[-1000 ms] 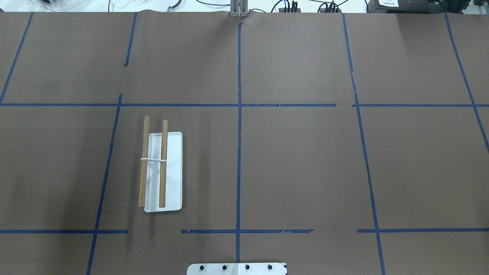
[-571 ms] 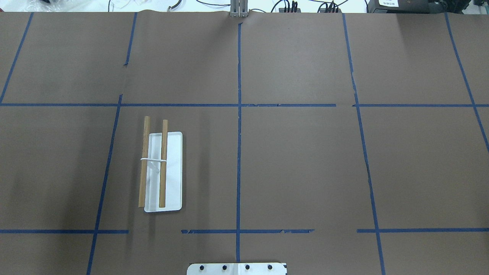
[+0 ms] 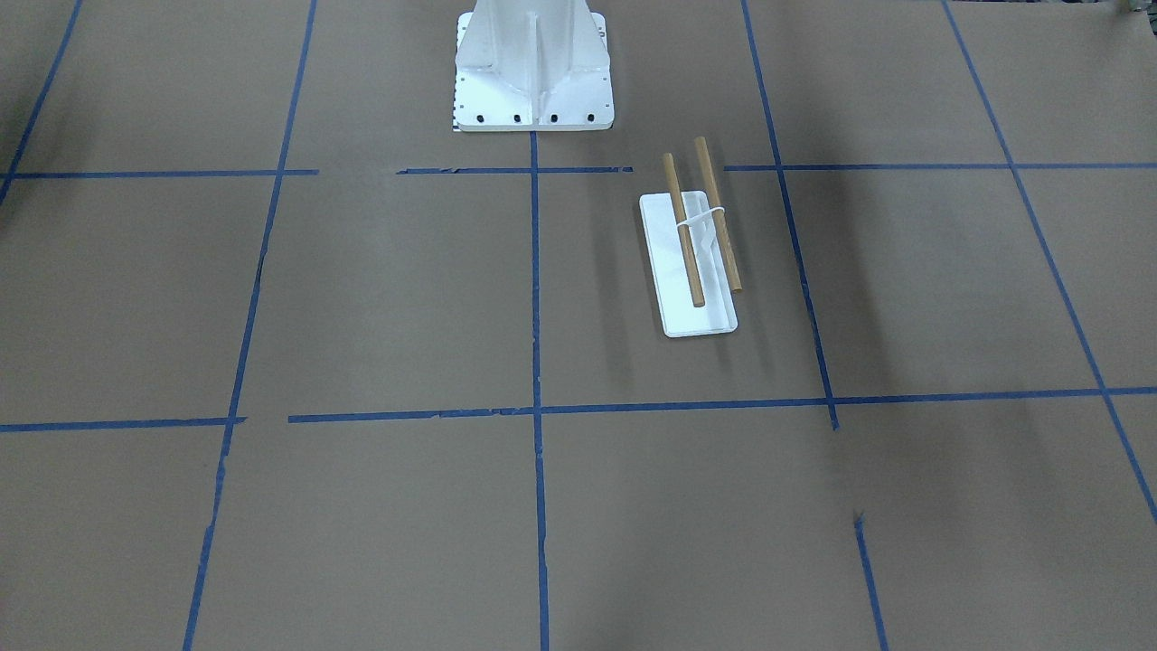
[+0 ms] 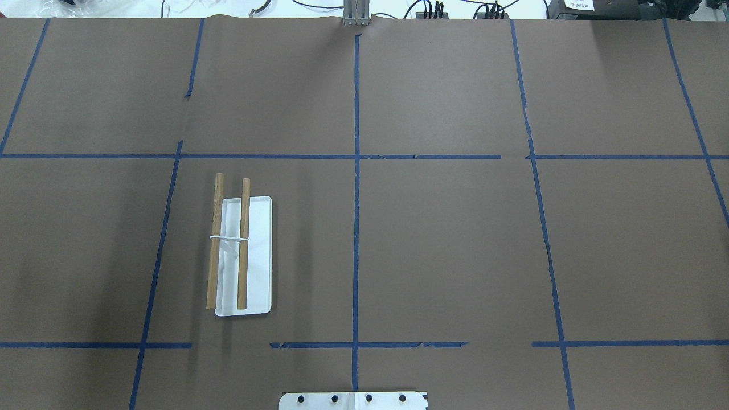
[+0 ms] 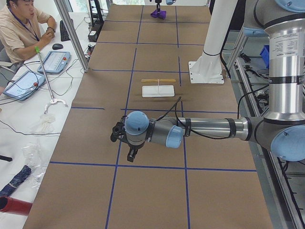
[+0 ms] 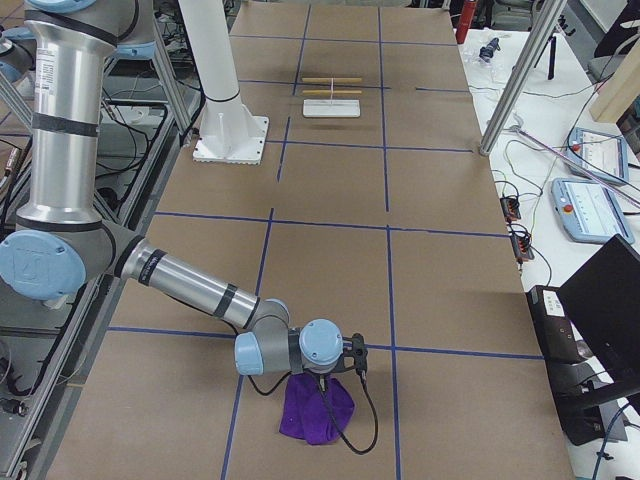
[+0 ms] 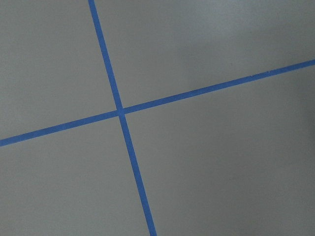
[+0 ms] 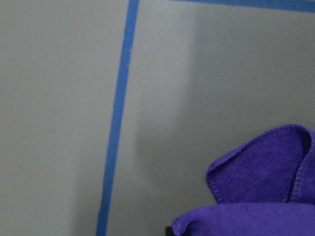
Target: Hang towel on rack
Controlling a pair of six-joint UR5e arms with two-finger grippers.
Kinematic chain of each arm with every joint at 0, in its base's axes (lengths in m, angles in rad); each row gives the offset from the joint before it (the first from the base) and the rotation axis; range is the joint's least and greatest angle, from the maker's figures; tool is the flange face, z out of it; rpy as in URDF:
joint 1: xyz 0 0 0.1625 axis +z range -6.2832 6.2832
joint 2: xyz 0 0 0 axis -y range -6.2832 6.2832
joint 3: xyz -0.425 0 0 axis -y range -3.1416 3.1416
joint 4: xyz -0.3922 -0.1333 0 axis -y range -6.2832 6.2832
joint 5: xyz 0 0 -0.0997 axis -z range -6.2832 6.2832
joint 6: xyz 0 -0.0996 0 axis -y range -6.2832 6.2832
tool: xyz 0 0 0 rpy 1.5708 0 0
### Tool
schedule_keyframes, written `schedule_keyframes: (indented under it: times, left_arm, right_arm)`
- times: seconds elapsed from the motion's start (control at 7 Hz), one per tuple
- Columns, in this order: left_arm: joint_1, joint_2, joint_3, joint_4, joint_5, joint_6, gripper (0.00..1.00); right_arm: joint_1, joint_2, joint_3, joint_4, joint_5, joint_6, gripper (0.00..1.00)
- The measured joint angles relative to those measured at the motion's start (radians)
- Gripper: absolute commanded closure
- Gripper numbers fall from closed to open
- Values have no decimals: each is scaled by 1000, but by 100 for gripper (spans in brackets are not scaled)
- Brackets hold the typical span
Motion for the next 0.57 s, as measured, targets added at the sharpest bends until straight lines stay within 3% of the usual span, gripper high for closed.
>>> schedule_keyframes:
  times: [0.29, 0.57]
  left_arm:
    - [0, 3, 0, -27, -4, -2, 0]
    - [4, 0, -3, -60, -64, -42, 0]
  right_arm:
    - [35, -31, 233, -130, 42, 89, 100]
    - [-14, -22, 472, -230, 68, 332, 100]
